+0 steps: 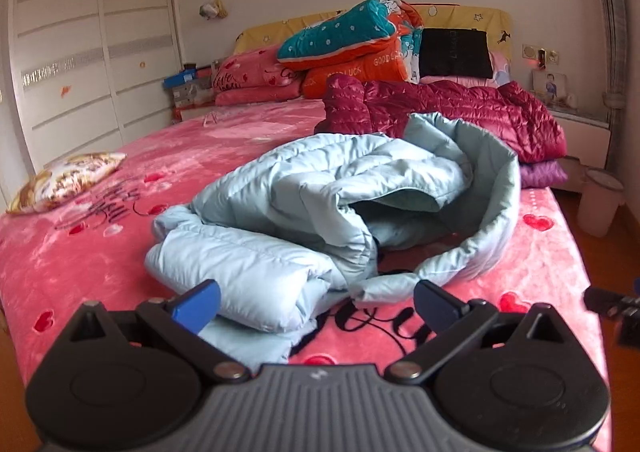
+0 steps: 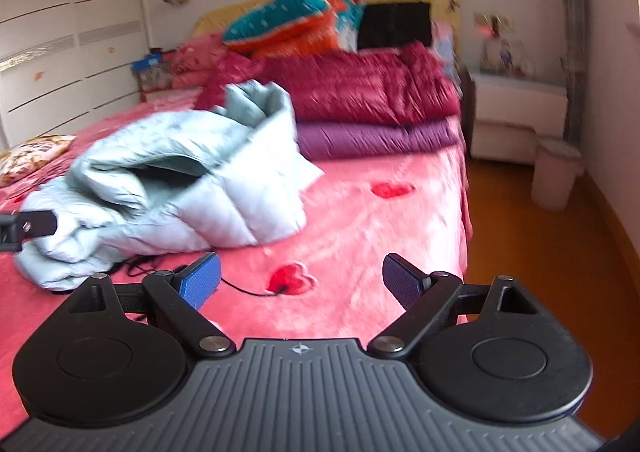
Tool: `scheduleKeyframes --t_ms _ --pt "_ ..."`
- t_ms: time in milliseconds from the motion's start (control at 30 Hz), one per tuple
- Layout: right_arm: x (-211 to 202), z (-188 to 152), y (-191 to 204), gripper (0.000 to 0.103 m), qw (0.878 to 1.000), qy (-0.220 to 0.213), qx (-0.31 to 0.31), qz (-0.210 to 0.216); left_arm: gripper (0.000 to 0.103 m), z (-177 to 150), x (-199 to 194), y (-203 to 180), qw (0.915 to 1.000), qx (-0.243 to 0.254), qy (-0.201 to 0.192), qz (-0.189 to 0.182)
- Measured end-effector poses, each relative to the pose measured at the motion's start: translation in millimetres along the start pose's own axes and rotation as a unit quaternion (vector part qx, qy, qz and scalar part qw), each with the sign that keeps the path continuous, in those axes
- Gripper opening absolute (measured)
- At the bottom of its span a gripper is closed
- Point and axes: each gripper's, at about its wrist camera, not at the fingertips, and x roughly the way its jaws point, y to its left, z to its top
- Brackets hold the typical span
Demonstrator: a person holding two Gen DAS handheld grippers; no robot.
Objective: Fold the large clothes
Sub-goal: 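Grasp the light blue jacket's edge with the left gripper, then lift the jacket with the left gripper while the right gripper grasps another edge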
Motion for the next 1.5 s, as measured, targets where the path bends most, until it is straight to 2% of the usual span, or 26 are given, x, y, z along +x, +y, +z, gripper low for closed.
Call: scheduleKeyframes --t_ms 100,167,433,500,567,733,800,867,900,967,1067,1300,1500 --pt "3 -1 -5 0.103 1.000 0.005 0.012 0.000 0.102 -5 12 0 0.9988 0.028 -0.012 0.038" --pt "6 -1 -8 0.103 1.000 0.009 0.018 0.002 0.100 -6 20 2 0.9982 0.038 -0.011 0.045" --pt "19 2 -17 0.103 0.998 0.021 0.049 0.017 0.098 14 49 -13 0.9986 0.044 -0.013 0.028" --pt "22 2 -20 0.103 0.998 0.024 0.054 0.021 0.093 18 64 -18 0.9983 0.047 -0.004 0.034" --pt "23 2 -23 0.103 0.998 0.026 0.061 0.026 0.081 23 79 -18 0.9988 0.029 0.011 0.038" --pt "28 3 -30 0.103 0.997 0.031 0.069 0.032 0.068 34 103 -17 0.9989 -0.001 0.020 0.043" --pt "32 4 -33 0.103 0.996 0.037 0.077 0.035 0.053 37 107 -18 0.9989 -0.001 0.019 0.044" --pt "35 4 -36 0.103 0.995 0.042 0.087 0.037 0.028 41 109 -18 0.9989 -0.005 0.022 0.042" --pt "35 4 -38 0.103 0.994 0.044 0.091 0.038 0.025 43 109 -18 0.9988 -0.010 0.023 0.043" --pt "36 4 -39 0.103 0.994 0.047 0.094 0.041 0.014 47 104 -17 0.9989 -0.019 0.015 0.041" --pt "38 4 -39 0.103 0.993 0.049 0.096 0.050 0.008 53 89 -12 0.9990 -0.031 -0.003 0.031" --pt "34 7 -40 0.103 0.992 0.040 0.097 0.070 0.005 74 40 8 0.9966 -0.071 -0.042 0.006" --pt "29 8 -44 0.103 0.980 0.036 0.126 0.148 0.005 79 -11 26 0.9937 -0.089 -0.065 -0.018"
